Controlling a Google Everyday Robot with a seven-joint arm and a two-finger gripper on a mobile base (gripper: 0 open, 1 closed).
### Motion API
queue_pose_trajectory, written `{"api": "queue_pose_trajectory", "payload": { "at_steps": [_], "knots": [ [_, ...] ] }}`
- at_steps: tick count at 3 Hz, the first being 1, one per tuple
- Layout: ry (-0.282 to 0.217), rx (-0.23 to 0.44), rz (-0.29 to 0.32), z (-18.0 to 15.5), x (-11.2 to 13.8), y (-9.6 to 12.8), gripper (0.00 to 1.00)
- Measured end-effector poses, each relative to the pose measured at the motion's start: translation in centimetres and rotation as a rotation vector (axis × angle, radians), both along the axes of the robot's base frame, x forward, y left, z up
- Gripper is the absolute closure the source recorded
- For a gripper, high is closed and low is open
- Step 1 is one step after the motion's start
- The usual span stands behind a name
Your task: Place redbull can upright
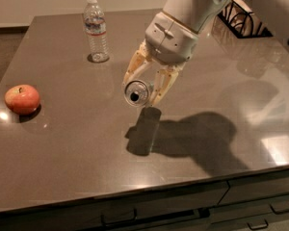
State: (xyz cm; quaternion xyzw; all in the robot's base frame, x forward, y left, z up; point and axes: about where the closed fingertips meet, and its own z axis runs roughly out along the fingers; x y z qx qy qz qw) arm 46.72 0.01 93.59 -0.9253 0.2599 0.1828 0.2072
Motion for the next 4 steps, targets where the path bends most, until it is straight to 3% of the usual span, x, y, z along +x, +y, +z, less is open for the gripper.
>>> {"api": "queue_pose_trajectory", "payload": {
  "at_steps": [2, 3, 4],
  "knots": [
    [0.339, 0.141, -0.374, 1.0, -0.6, 2.1, 1.0],
    [0.495, 0.169, -0.544, 0.8, -0.2, 2.8, 1.0],
    [0.612, 0.225, -0.64, 0.5, 0.4, 3.1, 1.0]
  ]
}}
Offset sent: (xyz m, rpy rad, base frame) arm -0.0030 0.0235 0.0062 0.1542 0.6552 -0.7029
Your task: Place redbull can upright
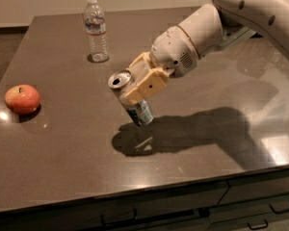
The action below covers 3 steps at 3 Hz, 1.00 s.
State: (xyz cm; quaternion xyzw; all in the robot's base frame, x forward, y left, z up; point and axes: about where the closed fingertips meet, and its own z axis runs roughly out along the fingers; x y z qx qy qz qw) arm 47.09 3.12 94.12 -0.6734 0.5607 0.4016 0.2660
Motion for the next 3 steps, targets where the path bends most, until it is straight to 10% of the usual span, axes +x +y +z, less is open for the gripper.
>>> {"api": "queue_pose_trajectory", "payload": {
  "at_steps": [3],
  "knots": [
    [0.066, 0.306, -0.145, -0.1, 2.4, 0.7, 1.0]
  ]
}}
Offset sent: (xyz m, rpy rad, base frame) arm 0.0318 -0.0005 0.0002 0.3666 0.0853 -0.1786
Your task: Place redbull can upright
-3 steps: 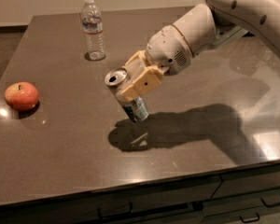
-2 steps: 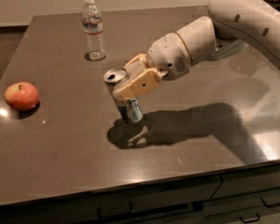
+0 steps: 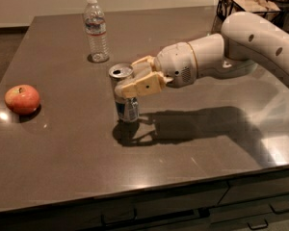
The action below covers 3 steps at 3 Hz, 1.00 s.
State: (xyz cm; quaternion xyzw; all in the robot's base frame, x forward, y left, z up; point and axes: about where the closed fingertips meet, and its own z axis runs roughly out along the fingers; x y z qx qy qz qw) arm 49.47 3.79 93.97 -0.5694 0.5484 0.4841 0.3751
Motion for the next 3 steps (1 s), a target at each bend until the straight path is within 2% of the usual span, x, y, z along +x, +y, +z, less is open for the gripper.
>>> {"api": "queue_pose_trajectory", "payload": {
  "at_steps": [1, 2, 3],
  "knots": [
    [-0.009, 0.04, -0.014, -0.41, 0.39, 0.21, 1.0],
    [-0.028, 0.075, -0.023, -0.96, 0.47, 0.52, 0.82],
    [-0.049, 0.099, -0.02, -1.26, 0.38, 0.87, 0.59]
  ]
}}
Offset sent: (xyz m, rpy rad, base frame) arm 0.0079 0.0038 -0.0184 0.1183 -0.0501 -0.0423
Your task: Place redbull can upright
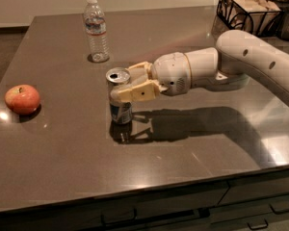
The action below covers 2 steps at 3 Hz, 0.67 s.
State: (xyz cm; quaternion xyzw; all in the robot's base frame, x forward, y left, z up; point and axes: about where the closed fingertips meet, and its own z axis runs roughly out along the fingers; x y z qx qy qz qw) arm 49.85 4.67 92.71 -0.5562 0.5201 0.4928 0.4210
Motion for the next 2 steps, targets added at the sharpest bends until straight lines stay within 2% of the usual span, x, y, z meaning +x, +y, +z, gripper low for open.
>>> {"api": "queue_pose_trajectory", "payload": {
  "at_steps": [2],
  "knots": [
    [-0.023, 0.001, 0.0, -0.22, -0.31, 0.58, 0.12]
  ]
}}
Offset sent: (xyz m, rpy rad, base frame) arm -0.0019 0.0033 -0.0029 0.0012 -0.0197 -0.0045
